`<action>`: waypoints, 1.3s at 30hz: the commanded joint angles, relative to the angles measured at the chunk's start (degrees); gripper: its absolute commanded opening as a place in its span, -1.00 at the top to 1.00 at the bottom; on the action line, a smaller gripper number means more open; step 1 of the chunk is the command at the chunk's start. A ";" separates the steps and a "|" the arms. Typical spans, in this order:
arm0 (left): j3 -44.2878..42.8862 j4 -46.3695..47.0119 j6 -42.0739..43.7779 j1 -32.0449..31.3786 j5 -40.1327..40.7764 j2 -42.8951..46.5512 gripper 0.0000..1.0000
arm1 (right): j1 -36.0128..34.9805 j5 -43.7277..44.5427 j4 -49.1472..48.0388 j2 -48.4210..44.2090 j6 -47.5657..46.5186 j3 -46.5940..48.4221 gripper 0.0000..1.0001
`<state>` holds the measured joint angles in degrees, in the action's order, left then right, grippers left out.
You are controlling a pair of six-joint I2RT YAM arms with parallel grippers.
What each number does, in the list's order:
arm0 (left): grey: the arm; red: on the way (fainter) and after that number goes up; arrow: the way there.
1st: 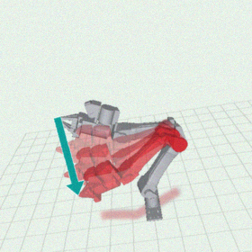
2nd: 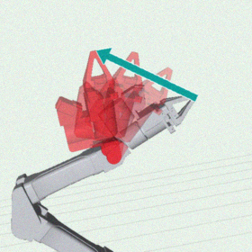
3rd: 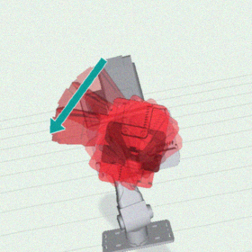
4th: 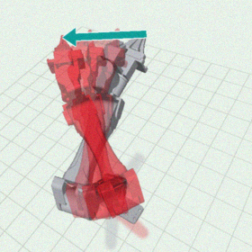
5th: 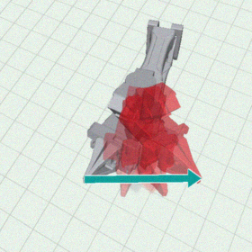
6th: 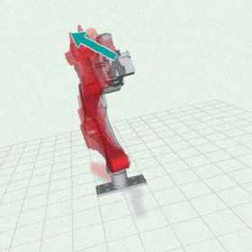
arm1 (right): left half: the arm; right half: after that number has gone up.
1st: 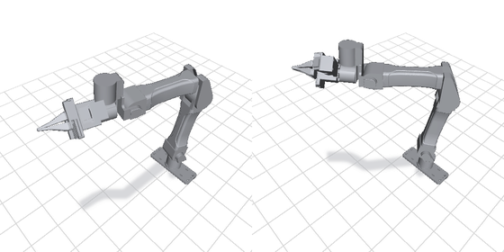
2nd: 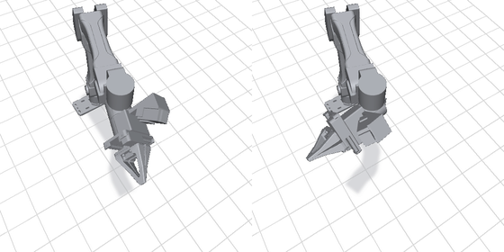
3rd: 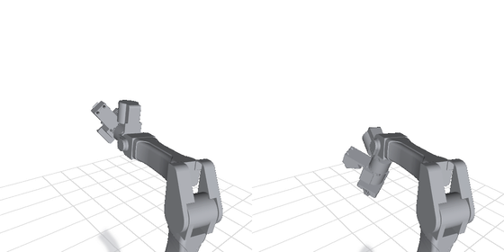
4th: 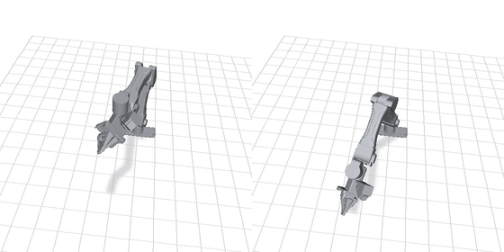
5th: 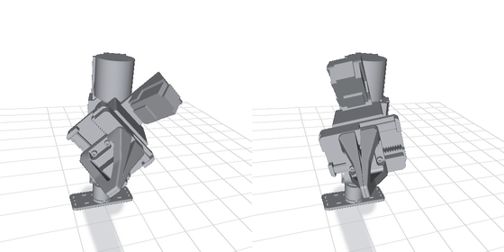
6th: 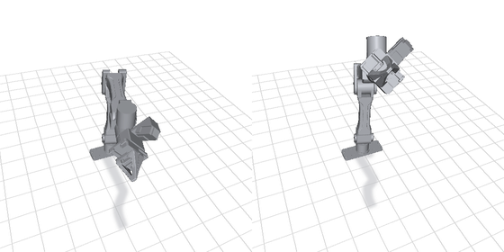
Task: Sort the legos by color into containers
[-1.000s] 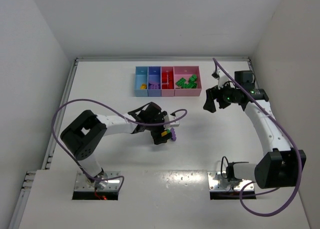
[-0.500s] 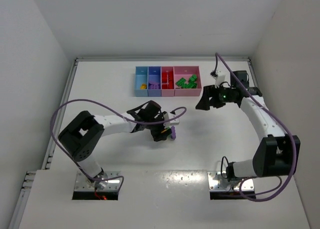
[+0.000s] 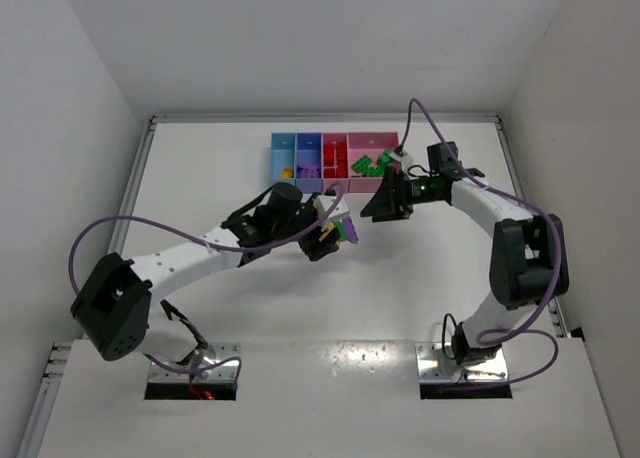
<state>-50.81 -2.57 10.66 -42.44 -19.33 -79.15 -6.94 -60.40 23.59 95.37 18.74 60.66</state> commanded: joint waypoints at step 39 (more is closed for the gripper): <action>3.26 -1.12 -2.48 8.59 5.80 10.24 0.31 | 1.40 -10.80 -14.45 5.78 8.94 11.82 1.00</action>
<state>-48.10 -3.27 8.78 -36.29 -14.46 -72.44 -6.00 -70.87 12.93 99.46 27.42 66.89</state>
